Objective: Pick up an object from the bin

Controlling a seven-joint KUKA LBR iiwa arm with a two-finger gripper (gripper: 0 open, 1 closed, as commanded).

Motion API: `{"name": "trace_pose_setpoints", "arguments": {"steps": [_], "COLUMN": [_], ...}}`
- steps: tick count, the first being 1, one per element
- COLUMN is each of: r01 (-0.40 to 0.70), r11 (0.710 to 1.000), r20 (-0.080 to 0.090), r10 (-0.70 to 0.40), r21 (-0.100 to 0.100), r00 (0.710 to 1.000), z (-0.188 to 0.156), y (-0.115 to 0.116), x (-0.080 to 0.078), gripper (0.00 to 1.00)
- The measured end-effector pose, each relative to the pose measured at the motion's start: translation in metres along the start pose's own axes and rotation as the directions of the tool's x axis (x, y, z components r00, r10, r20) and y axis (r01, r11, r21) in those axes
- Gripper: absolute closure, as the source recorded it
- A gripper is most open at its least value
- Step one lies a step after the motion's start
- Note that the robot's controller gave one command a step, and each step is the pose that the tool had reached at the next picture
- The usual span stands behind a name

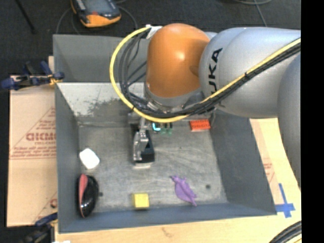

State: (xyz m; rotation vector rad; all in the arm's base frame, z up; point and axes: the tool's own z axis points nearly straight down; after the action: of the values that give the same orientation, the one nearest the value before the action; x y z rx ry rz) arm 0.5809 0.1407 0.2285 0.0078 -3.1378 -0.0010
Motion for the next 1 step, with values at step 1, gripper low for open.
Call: {"name": "trace_pose_setpoints", "arguments": {"steps": [1], "r01": [-0.003], "r11": [1.0], "r20": [0.006], "r10": [0.003], "r21": [-0.001], "r00": [1.0], "z": [-0.0039], "y": [-0.0008], "x": [-0.0009], "gripper": [0.0]}}
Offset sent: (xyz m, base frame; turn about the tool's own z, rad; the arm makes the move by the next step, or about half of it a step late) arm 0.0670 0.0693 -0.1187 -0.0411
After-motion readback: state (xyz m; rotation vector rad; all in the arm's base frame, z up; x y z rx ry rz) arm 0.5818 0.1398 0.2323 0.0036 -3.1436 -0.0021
